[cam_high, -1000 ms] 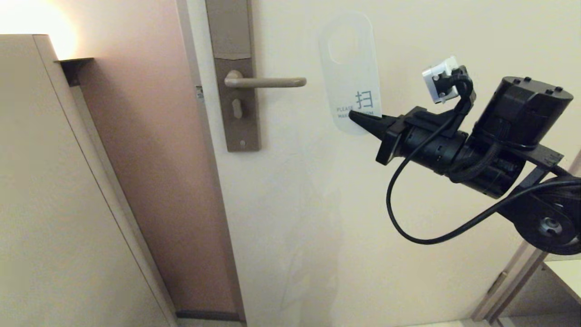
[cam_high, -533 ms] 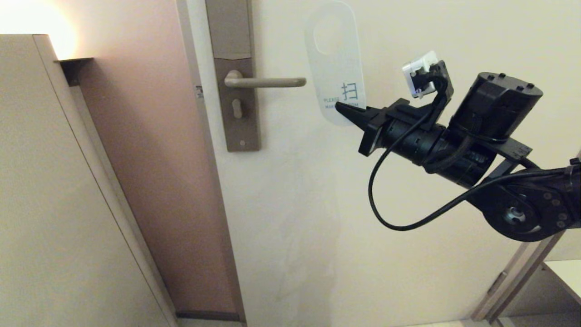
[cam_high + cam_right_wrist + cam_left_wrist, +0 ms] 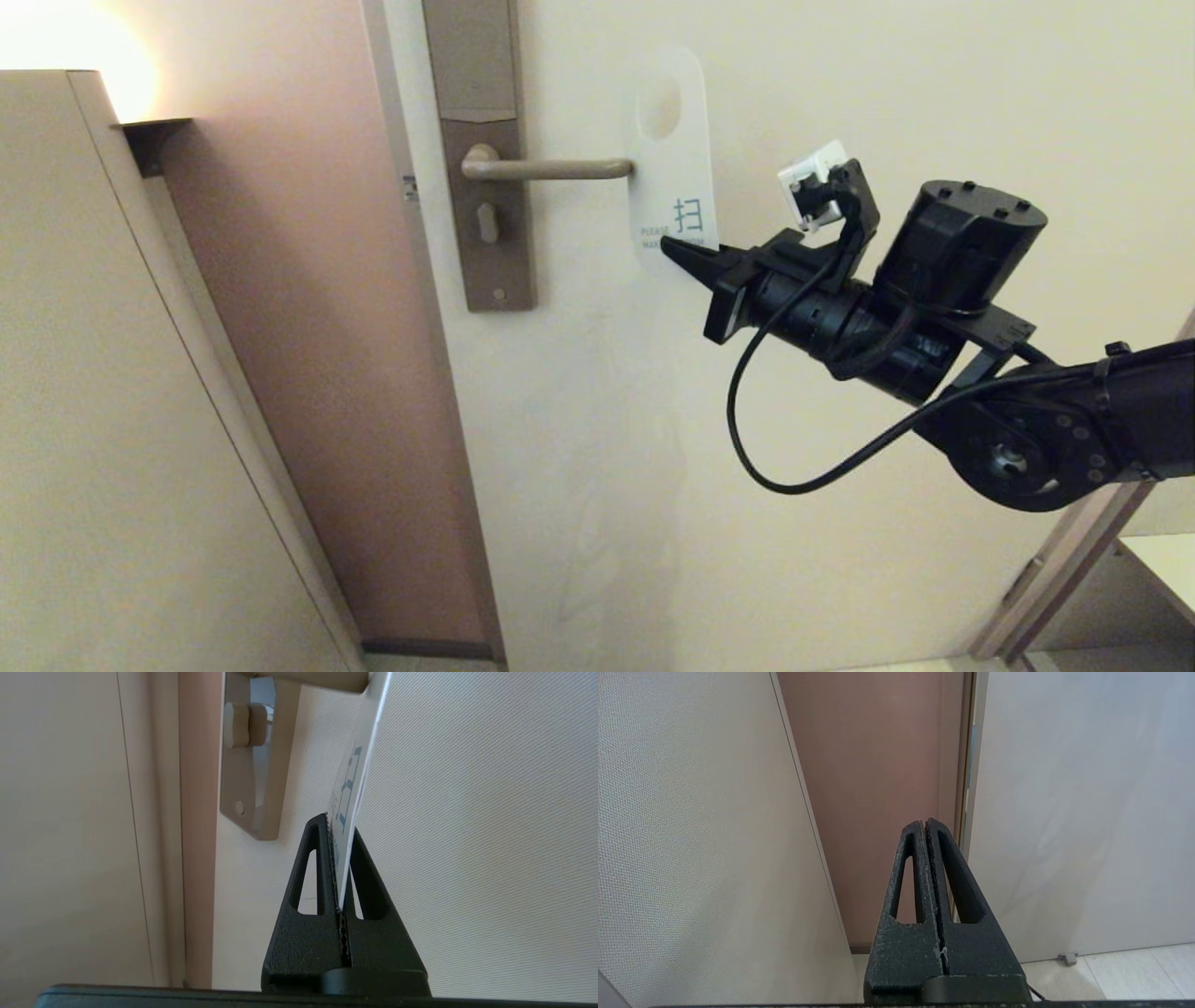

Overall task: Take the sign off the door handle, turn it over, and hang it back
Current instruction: Hang the sign back with the other side facing out

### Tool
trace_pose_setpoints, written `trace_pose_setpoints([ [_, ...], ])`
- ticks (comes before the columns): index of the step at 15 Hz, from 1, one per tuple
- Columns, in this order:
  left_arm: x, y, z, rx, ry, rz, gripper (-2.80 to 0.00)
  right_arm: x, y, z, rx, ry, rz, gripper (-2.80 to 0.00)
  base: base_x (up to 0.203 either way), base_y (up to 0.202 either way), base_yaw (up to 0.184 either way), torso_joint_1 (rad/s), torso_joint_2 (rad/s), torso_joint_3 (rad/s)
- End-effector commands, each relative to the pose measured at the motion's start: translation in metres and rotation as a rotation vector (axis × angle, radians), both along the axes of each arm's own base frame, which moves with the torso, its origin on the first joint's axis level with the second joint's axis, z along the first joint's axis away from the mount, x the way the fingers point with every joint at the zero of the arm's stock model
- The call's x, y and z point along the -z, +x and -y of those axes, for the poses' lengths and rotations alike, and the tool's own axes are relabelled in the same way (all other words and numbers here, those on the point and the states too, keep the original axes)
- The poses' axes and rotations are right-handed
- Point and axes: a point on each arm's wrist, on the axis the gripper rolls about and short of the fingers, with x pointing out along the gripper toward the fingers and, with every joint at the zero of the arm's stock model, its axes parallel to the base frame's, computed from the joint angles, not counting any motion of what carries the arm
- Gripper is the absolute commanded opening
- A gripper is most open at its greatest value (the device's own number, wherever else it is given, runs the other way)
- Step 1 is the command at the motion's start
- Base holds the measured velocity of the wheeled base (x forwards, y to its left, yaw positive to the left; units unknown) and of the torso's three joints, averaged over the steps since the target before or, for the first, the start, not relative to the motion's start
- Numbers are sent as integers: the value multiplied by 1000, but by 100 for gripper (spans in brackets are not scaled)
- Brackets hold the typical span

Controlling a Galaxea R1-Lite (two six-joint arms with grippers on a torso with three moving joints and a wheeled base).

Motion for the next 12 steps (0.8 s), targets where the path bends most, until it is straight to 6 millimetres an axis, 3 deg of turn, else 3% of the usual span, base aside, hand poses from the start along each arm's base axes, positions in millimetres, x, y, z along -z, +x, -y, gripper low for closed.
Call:
trace_pose_setpoints([
  [1, 0, 0, 0, 0, 0, -2, -280, 4, -1, -4, -13, -4, -5, -280, 0, 0, 0, 0, 0, 0],
  [12, 0, 0, 0, 0, 0, -2, -280, 19, -1, -8, -15, -54, -22, -280, 0, 0, 0, 0, 0, 0],
])
